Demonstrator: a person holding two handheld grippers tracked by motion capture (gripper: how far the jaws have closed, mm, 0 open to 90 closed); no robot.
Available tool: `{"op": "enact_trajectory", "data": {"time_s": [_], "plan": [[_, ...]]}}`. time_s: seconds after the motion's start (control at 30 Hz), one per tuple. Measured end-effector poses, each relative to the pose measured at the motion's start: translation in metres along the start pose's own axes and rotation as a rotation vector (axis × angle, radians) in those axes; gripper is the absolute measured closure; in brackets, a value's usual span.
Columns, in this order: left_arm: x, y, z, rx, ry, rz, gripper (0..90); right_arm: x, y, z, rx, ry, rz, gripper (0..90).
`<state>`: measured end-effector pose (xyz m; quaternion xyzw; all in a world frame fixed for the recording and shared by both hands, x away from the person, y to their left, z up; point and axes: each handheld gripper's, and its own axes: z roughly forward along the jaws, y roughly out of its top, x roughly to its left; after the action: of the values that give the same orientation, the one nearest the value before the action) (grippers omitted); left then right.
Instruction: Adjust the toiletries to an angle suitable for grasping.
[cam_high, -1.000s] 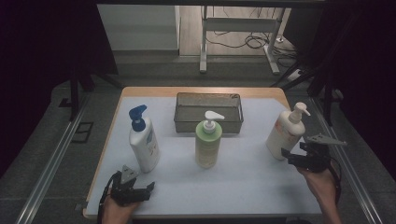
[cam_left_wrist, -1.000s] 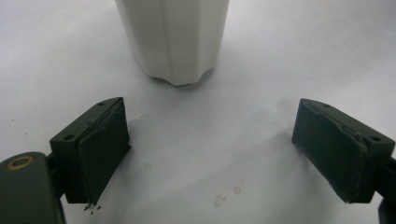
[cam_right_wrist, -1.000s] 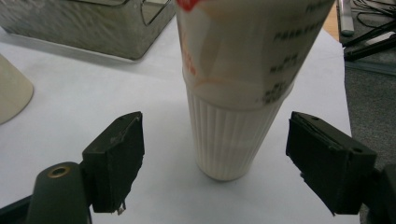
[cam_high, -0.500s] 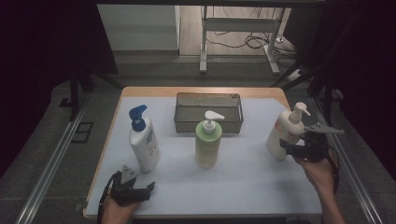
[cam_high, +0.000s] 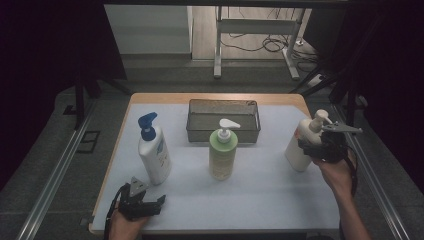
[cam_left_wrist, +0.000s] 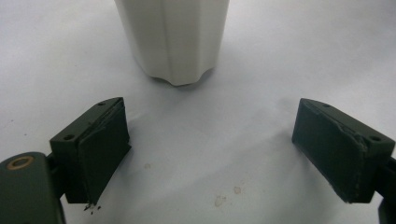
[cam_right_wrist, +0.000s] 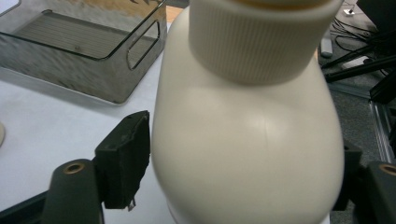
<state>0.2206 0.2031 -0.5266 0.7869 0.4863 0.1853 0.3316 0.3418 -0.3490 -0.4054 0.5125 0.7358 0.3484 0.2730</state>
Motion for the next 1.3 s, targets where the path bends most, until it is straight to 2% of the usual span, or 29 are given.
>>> {"op": "enact_trajectory", "data": {"time_s": [0.17,0.27,0.43,0.57,0.77,1.0,1.3], "plan": [[0.0,0.0,0.0,0.0,0.0,0.0,10.6,-0.003,0.001,0.003,0.023,0.002,0.008,33.2],[0.0,0.0,0.0,0.001,-0.001,0.0,10.6,-0.006,0.001,0.004,0.02,0.018,0.019,35.0],[0.0,0.0,0.0,0.001,-0.001,0.0,10.6,-0.005,0.001,0.003,0.019,0.017,0.031,36.1],[0.0,0.0,0.0,0.001,-0.001,0.0,10.6,-0.002,0.0,0.001,0.023,0.015,0.022,36.5],[0.0,0.0,0.0,0.001,-0.001,0.0,10.6,0.002,0.003,-0.008,0.014,0.068,0.026,36.6],[0.0,0.0,0.0,0.001,-0.001,0.0,10.6,0.011,0.012,-0.018,0.007,0.09,-0.006,36.7],[0.0,0.0,0.0,0.001,-0.002,0.004,10.6,0.023,0.025,-0.027,-0.004,0.136,-0.022,36.7]]}}
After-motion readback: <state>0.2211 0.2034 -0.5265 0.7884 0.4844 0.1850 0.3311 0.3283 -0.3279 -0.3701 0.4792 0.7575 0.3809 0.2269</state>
